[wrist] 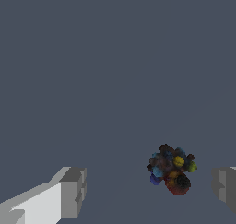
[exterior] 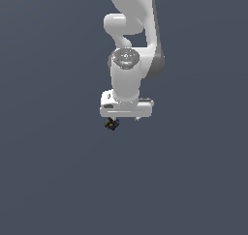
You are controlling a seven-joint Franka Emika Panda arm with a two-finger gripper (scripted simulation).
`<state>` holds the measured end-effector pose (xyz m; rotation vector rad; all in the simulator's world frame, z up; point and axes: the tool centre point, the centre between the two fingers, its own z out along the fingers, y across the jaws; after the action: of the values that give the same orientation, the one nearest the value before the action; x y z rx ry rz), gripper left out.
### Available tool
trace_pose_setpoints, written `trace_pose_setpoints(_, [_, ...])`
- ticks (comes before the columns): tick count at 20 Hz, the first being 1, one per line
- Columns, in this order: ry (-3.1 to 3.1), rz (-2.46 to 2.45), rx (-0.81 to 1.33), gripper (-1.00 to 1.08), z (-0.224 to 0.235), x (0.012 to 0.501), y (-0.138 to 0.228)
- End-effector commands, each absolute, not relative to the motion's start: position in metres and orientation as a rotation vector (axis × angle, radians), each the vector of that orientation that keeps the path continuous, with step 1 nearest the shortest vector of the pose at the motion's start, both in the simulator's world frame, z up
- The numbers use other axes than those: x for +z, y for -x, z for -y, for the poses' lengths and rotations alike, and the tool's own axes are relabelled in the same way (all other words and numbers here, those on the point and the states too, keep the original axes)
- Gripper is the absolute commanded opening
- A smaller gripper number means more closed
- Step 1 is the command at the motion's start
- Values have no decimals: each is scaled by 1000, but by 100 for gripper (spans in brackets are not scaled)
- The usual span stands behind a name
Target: Pick up the object and move it to a goal position.
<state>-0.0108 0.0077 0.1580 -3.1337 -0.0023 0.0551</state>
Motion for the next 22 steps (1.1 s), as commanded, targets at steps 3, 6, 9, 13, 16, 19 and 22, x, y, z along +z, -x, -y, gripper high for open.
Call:
trace_pose_setpoints(3, [3133, -4, 55, 100, -5, 159, 11])
trace_pose_setpoints(6, [3129, -36, 53, 100, 7, 163, 10])
trace_pose_setpoints(9, [3123, -78, 51, 100, 18, 168, 9])
trace_pose_setpoints(13, [3122, -94, 51, 100, 20, 169, 8])
trace_pose_setpoints(16, [3123, -78, 50, 100, 19, 168, 9])
trace_pose_setpoints(19, [3124, -47, 50, 100, 20, 166, 10])
trace_pose_setpoints(22, [3125, -2, 48, 100, 23, 164, 11])
